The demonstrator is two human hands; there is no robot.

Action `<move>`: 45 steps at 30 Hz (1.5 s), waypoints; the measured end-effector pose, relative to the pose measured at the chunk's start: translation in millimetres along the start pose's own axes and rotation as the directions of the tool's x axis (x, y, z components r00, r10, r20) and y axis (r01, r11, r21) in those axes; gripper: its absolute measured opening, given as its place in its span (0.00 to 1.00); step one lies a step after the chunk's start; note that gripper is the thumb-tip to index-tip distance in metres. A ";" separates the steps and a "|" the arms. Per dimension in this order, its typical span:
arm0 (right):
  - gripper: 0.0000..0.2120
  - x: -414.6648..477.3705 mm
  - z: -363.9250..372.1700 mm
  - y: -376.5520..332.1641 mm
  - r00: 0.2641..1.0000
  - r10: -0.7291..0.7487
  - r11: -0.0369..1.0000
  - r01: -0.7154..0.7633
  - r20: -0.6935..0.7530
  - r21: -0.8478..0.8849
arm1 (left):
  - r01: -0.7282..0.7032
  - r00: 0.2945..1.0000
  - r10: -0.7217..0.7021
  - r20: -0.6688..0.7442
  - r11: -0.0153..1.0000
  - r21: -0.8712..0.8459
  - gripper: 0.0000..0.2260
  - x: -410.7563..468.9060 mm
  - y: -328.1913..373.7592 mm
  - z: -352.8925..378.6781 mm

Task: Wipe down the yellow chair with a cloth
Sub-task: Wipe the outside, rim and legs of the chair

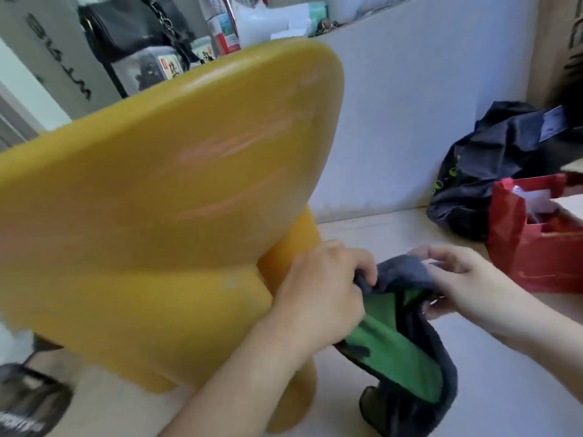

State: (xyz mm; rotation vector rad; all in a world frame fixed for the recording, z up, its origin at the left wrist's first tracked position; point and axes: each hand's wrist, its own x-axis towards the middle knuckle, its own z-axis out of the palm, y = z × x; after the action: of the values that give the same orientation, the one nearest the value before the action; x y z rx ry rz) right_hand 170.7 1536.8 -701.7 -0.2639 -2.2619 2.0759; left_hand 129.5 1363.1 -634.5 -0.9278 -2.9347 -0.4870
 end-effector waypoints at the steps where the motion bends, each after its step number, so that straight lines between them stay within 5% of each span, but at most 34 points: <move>1: 0.09 3.9 -2.4 -3.2 0.997 -0.004 0.996 0.011 -0.074 0.091 | -0.005 1.000 0.006 -0.002 0.981 0.195 0.12 -1.6 -7.5 4.0; 3: 0.10 10.3 -15.2 -13.1 0.973 -0.042 0.981 0.084 -0.225 0.176 | 0.026 1.000 -0.026 -0.005 0.961 0.274 0.09 -4.3 -23.2 11.3; 5: 0.08 14.7 -25.2 -23.1 0.977 -0.119 0.985 0.139 -0.176 0.106 | 0.025 0.999 -0.020 -0.029 0.987 0.157 0.09 -4.7 -34.7 16.1; 7: 0.06 16.1 -25.3 -21.8 0.989 -0.116 0.993 0.116 0.096 0.012 | -0.104 0.994 0.106 -0.019 0.988 0.113 0.08 -5.3 -32.6 22.0; 9: 0.13 19.4 -13.2 -11.9 0.919 -0.019 0.988 0.077 0.393 -0.131 | -0.215 0.975 0.223 -0.022 0.959 0.182 0.08 -5.5 -24.5 24.4; 11: 0.12 24.6 4.4 -3.7 0.861 0.045 0.975 0.072 0.507 -0.208 | -0.209 0.968 0.238 -0.074 0.936 0.285 0.10 -2.1 -22.6 25.1; 14: 0.07 36.8 21.0 2.1 0.931 -0.013 0.979 0.087 0.364 -0.186 | -0.061 0.975 0.132 -0.179 0.932 0.358 0.10 4.6 -27.6 19.4; 16: 0.02 40.2 23.3 1.1 0.972 -0.178 0.935 0.216 0.152 -0.282 | 0.033 0.985 0.031 -0.170 0.932 0.361 0.09 7.5 -29.2 15.6; 17: 0.05 39.6 24.1 -0.4 0.960 -0.279 0.914 0.278 0.041 -0.295 | 0.065 0.993 -0.034 -0.117 0.961 0.267 0.07 8.7 -30.6 16.5; 19: 0.10 34.6 30.3 -7.3 0.926 -0.349 0.936 0.336 -0.146 -0.103 | 0.174 0.984 -0.162 0.079 0.969 -0.177 0.05 11.7 -24.5 18.6; 22: 0.12 25.8 37.1 -21.8 0.956 -0.174 0.868 0.263 -0.238 0.421 | 0.298 0.954 -0.176 0.243 0.640 -0.708 0.11 17.4 -16.0 15.5; 24: 0.08 21.6 33.0 -26.7 0.980 -0.095 0.763 0.186 -0.177 0.619 | 0.298 0.954 -0.088 0.286 0.378 -0.877 0.22 18.1 -13.8 14.7; 26: 0.06 17.4 25.2 -27.0 0.979 -0.125 0.789 0.195 -0.159 0.582 | 0.229 0.972 -0.003 0.235 0.222 -0.948 0.23 18.7 -2.6 13.3; 28: 0.09 11.5 21.7 -25.8 0.973 -0.212 0.813 0.226 -0.090 0.536 | 0.113 0.993 -0.068 0.097 0.293 -0.949 0.19 21.6 8.7 20.2; 30: 0.14 7.3 20.7 -24.1 0.950 -0.312 0.817 0.256 0.024 0.516 | 0.007 0.975 -0.193 -0.107 0.513 -0.859 0.17 24.2 13.8 30.0; 32: 0.19 8.1 19.0 -21.0 0.941 -0.336 0.834 0.283 0.029 0.473 | -0.018 0.968 -0.170 -0.185 0.686 -0.727 0.18 23.3 15.8 24.2; 35: 0.23 18.5 20.0 -20.8 0.965 -0.228 0.772 0.258 -0.127 0.580 | -0.071 0.993 0.086 0.080 0.983 -0.172 0.27 19.8 28.6 -14.3; 37: 0.20 27.6 22.2 -31.4 0.971 -0.169 0.624 0.240 -0.172 0.743 | -0.217 0.961 0.138 0.238 0.914 0.343 0.30 24.8 50.7 -43.8; 39: 0.17 35.1 23.4 -51.1 0.961 -0.172 0.529 0.277 -0.218 0.802 | -0.289 0.956 0.253 0.149 0.710 0.642 0.24 41.5 80.5 -74.0; 42: 0.10 48.9 18.7 -86.4 0.913 -0.250 0.443 0.404 -0.322 0.801 | -0.243 0.901 0.434 -0.021 0.543 0.804 0.12 80.9 108.4 -119.3; 45: 0.11 71.1 17.7 -122.7 0.833 -0.339 0.432 0.550 -0.437 0.714 | -0.096 0.958 0.283 -0.044 0.463 0.881 0.10 123.0 115.5 -163.7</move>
State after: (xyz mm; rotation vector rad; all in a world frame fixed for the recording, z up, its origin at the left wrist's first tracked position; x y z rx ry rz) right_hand 87.6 1521.5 -586.4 0.1559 -0.8460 2.3202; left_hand 82.2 1471.5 -431.3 -0.9107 -2.2827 0.8579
